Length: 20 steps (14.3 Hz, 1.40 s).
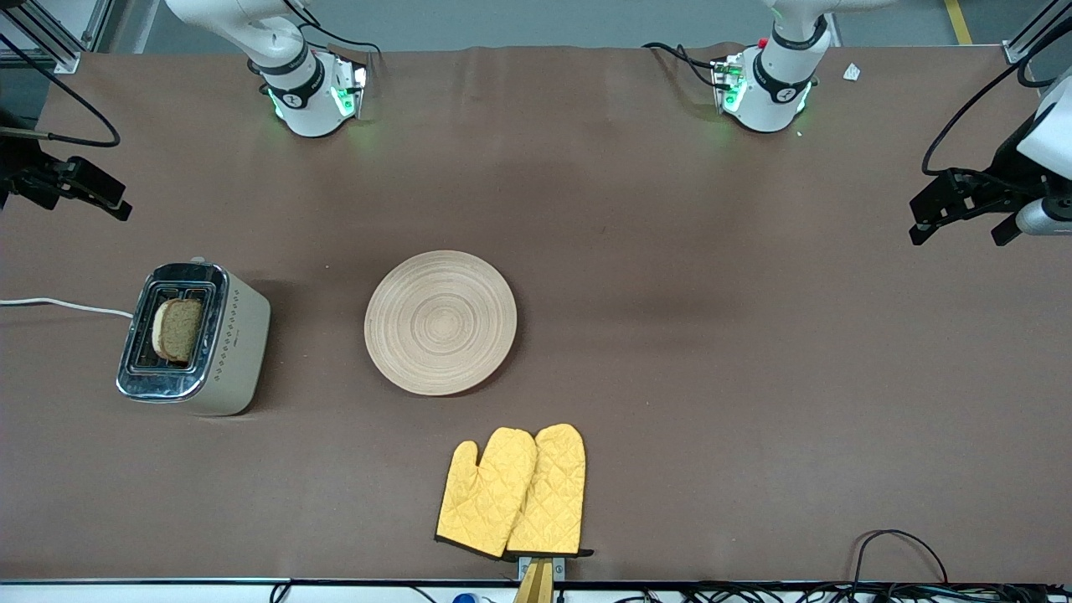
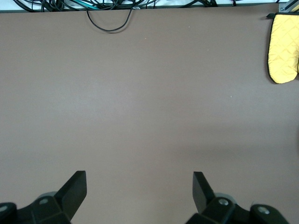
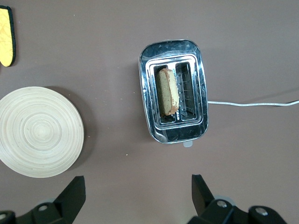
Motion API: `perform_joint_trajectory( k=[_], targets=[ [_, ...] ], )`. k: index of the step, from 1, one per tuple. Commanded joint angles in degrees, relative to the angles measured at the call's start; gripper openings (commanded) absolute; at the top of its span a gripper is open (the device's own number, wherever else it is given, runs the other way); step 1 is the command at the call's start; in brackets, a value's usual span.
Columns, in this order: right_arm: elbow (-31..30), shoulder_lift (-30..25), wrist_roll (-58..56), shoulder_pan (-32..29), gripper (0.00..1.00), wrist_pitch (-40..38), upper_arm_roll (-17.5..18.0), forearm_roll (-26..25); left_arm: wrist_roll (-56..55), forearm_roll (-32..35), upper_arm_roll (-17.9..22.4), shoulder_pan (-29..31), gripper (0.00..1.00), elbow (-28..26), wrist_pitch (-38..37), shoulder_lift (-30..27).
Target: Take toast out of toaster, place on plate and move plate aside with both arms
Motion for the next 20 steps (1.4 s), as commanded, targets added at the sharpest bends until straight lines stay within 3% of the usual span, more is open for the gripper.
perform_joint_trajectory(
  k=[1, 3, 7, 10, 13, 20],
  targets=[
    [-0.4, -0.8, -0.7, -1.5, 1.00, 0.2, 1.4, -0.7, 0.6, 0.9, -0.4, 0.2, 1.00, 1.7, -0.8, 0.6],
    [-0.4, -0.8, -0.8, -2.7, 1.00, 0.2, 2.2, -0.6, -1.0, 0.9, -0.3, -0.4, 1.00, 2.6, -0.9, 1.0],
    [-0.3, -0.8, -2.5, -10.4, 1.00, 0.3, 9.3, -0.6, -0.6, 1.2, -0.3, -0.2, 1.00, 2.7, -1.1, 1.1],
    [0.0, 0.2, -3.9, -10.7, 1.00, 1.3, 9.3, -0.6, -1.2, 1.2, -0.4, -0.2, 1.00, 2.5, -1.1, 1.1],
    [-0.9, 7.2, -4.0, -11.5, 1.00, 4.3, 9.1, -1.0, -1.3, 1.2, -0.4, -0.2, 1.00, 2.4, -1.3, 1.0],
    [-4.4, 18.6, -9.4, -14.7, 1.00, 22.6, 8.9, -2.1, -1.5, 1.3, -0.4, -0.5, 1.00, 2.5, -4.9, 2.2]
  ],
)
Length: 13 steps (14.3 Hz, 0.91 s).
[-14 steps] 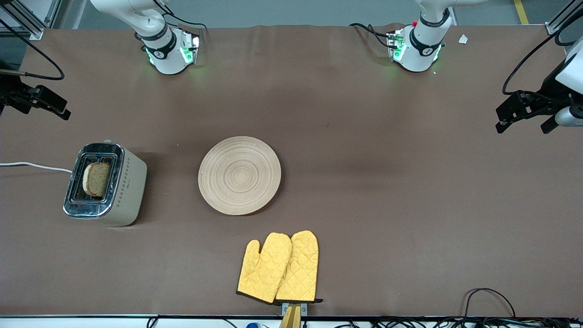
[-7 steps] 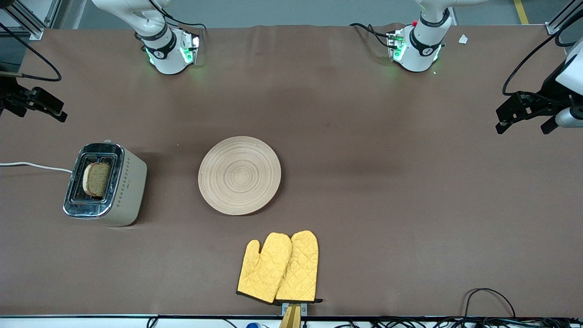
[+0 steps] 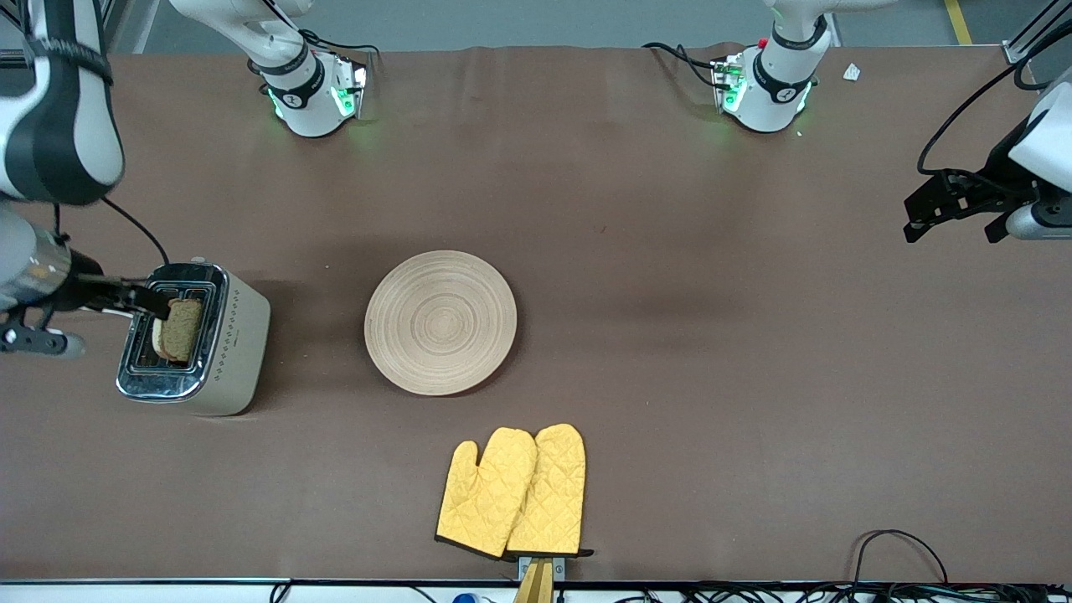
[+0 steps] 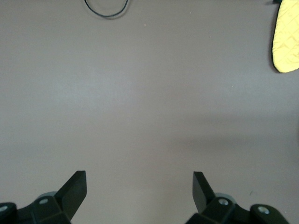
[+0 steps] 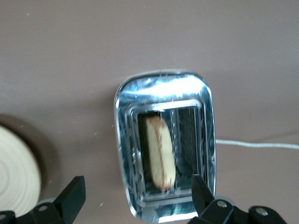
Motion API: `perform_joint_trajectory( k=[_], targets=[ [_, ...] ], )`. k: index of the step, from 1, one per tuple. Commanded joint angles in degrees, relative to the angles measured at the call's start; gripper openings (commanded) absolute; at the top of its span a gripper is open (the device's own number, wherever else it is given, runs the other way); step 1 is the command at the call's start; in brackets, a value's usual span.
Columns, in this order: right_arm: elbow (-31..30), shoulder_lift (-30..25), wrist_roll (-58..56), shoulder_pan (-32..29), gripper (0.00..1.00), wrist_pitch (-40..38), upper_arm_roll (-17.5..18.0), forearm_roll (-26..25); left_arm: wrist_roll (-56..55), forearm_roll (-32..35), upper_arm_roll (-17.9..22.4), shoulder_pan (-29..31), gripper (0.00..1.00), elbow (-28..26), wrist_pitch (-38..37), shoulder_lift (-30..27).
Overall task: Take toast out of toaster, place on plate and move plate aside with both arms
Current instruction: 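Reach the right gripper down into the toaster and grasp the bread slice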
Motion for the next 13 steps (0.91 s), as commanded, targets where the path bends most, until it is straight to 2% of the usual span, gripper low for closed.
perform_joint_trajectory(
  k=[1, 3, 7, 8, 9, 10, 13],
  targets=[
    [-3.5, 0.6, -4.9, -3.4, 1.00, 6.0, 1.0, -0.7, -1.0, 1.2, -0.2, -0.3, 1.00, 1.5, -1.5, 1.0],
    [-7.1, 0.5, -7.4, -4.2, 1.00, 9.2, 0.9, -0.6, -0.9, 1.2, -0.2, -0.3, 1.00, 1.4, -1.5, 1.0],
    [-11.3, 0.4, -10.1, -4.2, 0.98, 9.8, 0.9, 0.0, -1.1, 1.1, -0.3, -0.2, 1.00, 1.4, -1.6, 1.4],
    [-12.3, 0.4, -10.6, -4.3, 0.85, 9.5, 0.9, 0.2, -1.1, 1.0, -0.3, -0.2, 1.00, 1.4, -1.6, 1.4],
    [-13.2, 0.2, -10.7, -4.0, 0.19, 9.1, 0.8, 0.2, -1.0, 1.0, -0.3, -0.1, 1.00, 1.4, -1.6, 1.4],
    [-13.2, 0.2, -10.6, -3.9, 0.00, 9.1, 0.8, 0.2, -0.8, 1.0, -0.2, 0.0, 1.00, 1.4, -1.6, 1.4],
    [-12.9, 0.2, -10.6, -4.2, 0.00, 9.5, 0.8, 0.2, -0.5, 1.0, -0.2, 0.2, 1.00, 1.4, -1.6, 1.5]
  ],
)
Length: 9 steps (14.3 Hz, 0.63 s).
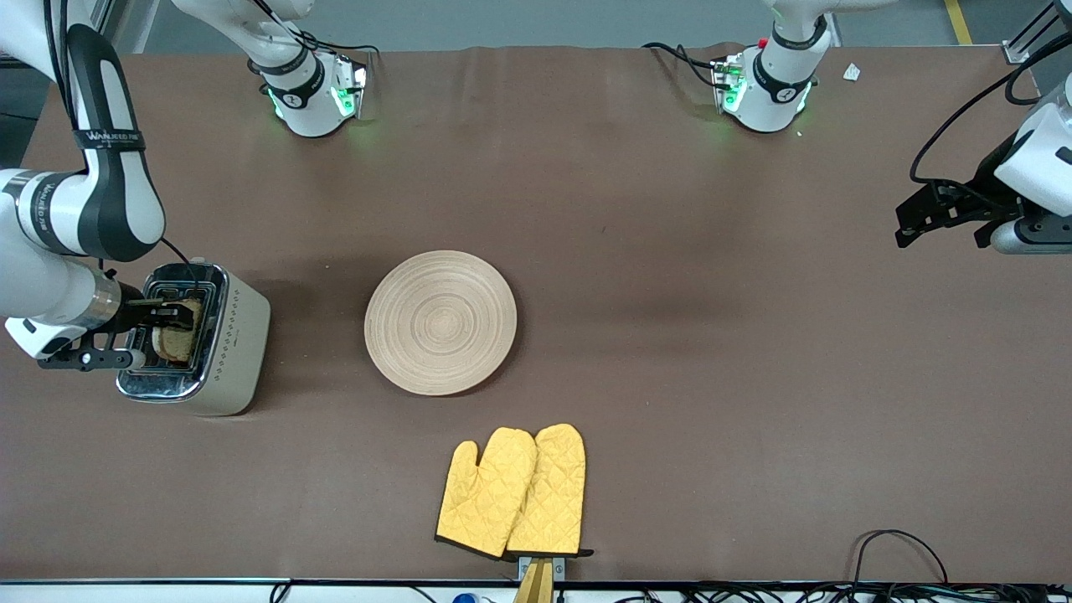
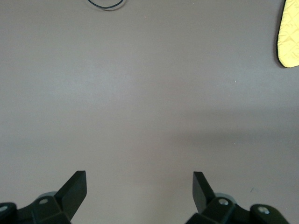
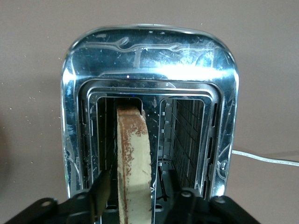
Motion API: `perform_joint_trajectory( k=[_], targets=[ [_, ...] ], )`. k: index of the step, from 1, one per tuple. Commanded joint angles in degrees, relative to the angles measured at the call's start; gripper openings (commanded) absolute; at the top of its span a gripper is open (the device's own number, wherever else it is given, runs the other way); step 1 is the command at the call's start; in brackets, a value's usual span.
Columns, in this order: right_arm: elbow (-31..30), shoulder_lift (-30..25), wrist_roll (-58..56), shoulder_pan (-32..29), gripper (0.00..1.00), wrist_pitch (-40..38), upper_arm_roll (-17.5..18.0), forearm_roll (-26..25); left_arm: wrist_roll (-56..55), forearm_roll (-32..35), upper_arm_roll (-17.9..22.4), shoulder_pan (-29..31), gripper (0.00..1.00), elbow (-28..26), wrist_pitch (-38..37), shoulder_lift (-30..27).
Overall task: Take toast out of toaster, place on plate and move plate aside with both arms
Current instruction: 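Reach the right gripper down into the toaster and grasp the bread slice, then lift the bread out and lay it on the wooden plate with the right gripper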
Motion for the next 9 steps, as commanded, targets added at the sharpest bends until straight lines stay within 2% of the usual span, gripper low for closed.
perform_joint_trajectory(
  k=[1, 2, 4, 6, 7, 9],
  targets=[
    [-1.3, -2.2, -0.7, -0.6, 0.00, 0.3, 0.6, 0.2, -0.5, 1.0, -0.2, 0.1, 1.00, 1.5, -1.2, 0.5],
    [0.4, -2.2, -0.3, -0.3, 0.00, -0.1, 0.6, 0.4, -0.5, 1.0, -0.2, 0.1, 1.00, 1.5, -1.2, 0.5],
    [6.5, -3.5, -0.5, 0.7, 0.00, -4.6, 0.8, 6.3, -0.5, 1.0, -0.2, 0.0, 1.00, 1.5, -1.2, 0.7],
    [8.4, -6.0, 0.0, 2.8, 0.00, -6.1, 1.2, 9.0, -0.6, 1.0, -0.2, -0.1, 1.00, 1.5, -1.2, 0.7],
    [8.5, -7.1, 0.8, 4.1, 0.00, -6.2, 1.3, 11.9, -0.6, 1.0, -0.2, -0.1, 1.00, 1.5, -1.2, 0.7],
    [8.0, -7.4, 2.1, 6.2, 0.00, -5.1, 1.2, 22.5, -0.6, 1.0, -0.2, 0.0, 1.00, 1.5, -1.2, 0.7]
  ],
)
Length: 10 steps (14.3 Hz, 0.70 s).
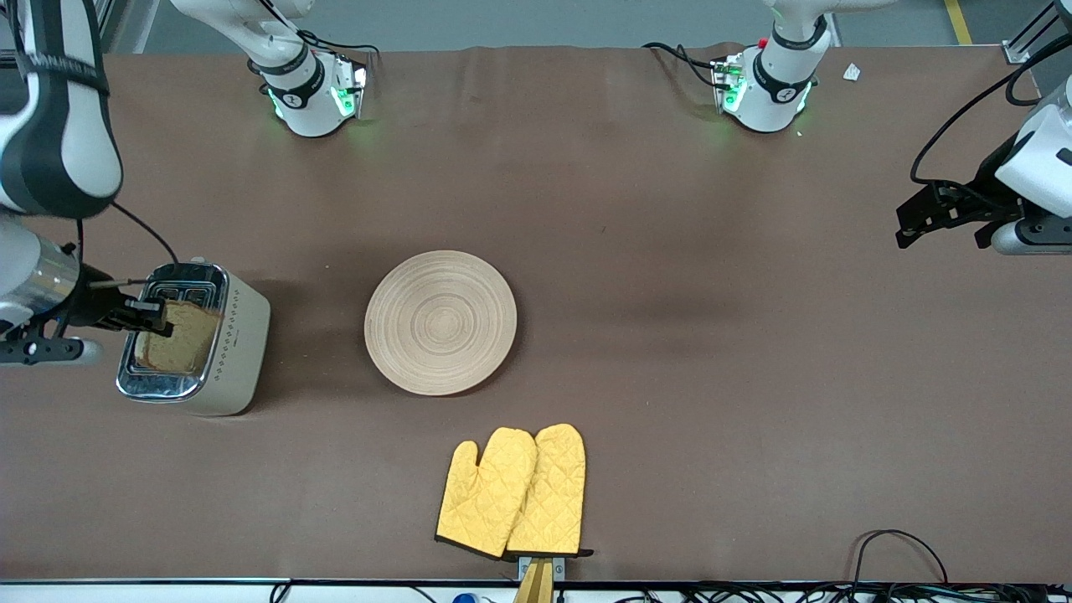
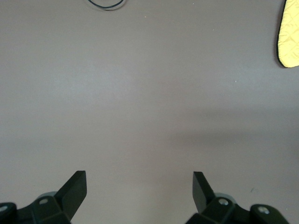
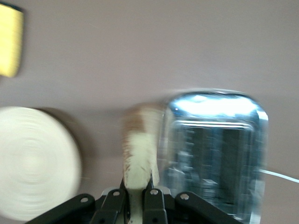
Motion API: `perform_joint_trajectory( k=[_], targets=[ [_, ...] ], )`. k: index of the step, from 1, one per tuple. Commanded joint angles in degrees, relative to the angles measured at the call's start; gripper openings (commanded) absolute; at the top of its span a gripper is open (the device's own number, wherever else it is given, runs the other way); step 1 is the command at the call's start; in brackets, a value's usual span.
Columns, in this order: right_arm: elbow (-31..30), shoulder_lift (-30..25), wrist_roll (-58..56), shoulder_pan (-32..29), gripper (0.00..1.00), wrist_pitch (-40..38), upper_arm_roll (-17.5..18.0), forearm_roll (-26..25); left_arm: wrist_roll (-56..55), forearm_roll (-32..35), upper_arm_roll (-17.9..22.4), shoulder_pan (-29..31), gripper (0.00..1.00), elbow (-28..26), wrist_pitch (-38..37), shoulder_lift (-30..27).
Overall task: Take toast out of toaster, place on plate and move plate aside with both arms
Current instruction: 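Lift the bread out and lay it on the wooden plate with the right gripper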
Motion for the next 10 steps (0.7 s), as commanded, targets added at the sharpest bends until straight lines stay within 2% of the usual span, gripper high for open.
perform_joint_trajectory(
  k=[1, 3, 4, 5, 6, 8, 10],
  targets=[
    [-2.5, -1.0, 1.7, 3.9, 0.00, 3.4, 0.2, 9.6, -0.6, 1.0, -0.2, 0.0, 1.00, 1.5, -1.2, 0.6],
    [-6.5, 0.1, 2.0, 7.2, 0.00, 10.0, 1.1, 11.4, -0.6, 1.0, -0.2, 0.0, 1.00, 1.5, -1.2, 0.6],
    [-8.4, 1.5, 2.0, 7.9, 0.00, 12.9, 2.3, 15.5, -0.6, 1.0, -0.2, 0.0, 1.00, 1.5, -1.2, 0.7],
    [-10.4, 3.3, 0.9, 8.4, 0.00, 15.0, 3.4, 21.9, -0.6, 1.0, -0.2, -0.1, 1.00, 1.5, -1.2, 0.7],
    [-11.8, 3.8, 0.8, 9.3, 0.00, 17.9, 5.1, 24.8, -0.6, 1.0, -0.2, -0.1, 1.00, 1.5, -1.2, 0.6],
    [-16.3, 4.8, 0.9, 11.2, 0.00, 27.4, 9.5, 25.1, -0.6, 1.0, -0.2, 0.0, 1.00, 1.5, -1.2, 0.7],
    [-17.9, 7.0, 1.5, 12.8, 0.00, 33.3, 12.7, 25.1, -0.6, 1.0, -0.2, 0.0, 1.00, 1.5, -1.2, 0.7]
  ],
)
